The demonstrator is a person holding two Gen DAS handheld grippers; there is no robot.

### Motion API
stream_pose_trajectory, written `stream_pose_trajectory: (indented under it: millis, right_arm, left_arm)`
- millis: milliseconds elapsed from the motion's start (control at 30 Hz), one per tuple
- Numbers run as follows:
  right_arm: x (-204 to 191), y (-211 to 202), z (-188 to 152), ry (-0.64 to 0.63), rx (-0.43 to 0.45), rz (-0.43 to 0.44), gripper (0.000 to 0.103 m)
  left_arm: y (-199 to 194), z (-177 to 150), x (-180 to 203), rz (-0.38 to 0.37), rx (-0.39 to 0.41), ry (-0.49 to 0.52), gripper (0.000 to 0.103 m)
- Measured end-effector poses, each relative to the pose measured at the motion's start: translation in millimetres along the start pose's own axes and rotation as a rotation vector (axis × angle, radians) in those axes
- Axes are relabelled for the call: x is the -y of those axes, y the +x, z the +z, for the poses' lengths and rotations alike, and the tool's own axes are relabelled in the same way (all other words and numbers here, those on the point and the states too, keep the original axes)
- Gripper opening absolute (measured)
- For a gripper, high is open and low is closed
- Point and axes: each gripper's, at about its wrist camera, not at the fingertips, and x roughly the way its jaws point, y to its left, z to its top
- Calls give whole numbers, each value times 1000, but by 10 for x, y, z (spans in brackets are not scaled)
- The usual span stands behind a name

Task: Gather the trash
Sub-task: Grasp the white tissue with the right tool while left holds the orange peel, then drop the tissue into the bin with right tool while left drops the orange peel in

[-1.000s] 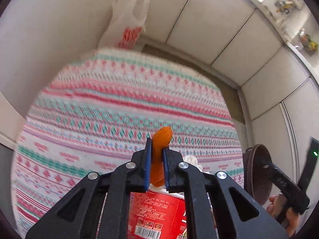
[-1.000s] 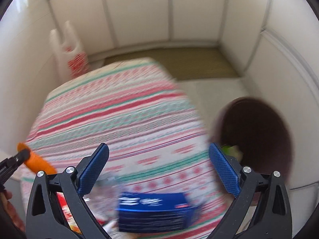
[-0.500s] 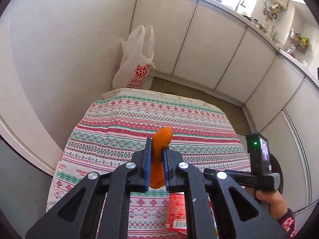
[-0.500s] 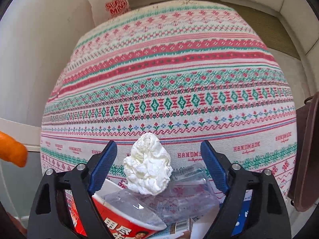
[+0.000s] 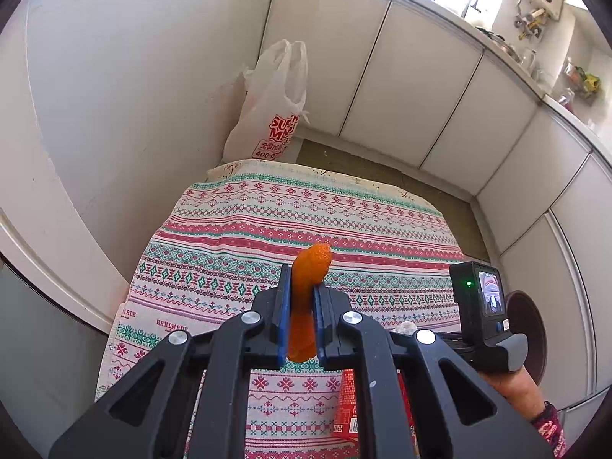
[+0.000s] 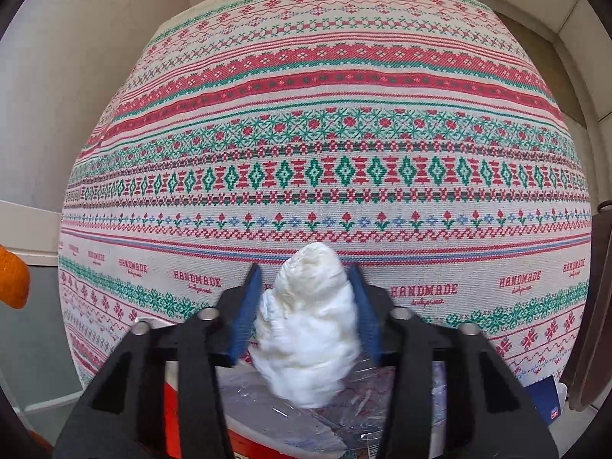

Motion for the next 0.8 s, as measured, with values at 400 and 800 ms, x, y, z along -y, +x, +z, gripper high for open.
stream_pose_trajectory:
  millis: [400, 800]
  right_arm:
    - [88, -317, 19, 21, 108, 15, 23]
    - [727, -1663, -106, 179, 508, -19, 23]
  left_arm:
    - [71, 2, 50, -6, -17, 5, 10]
    - [35, -33, 274, -44, 1, 9, 10]
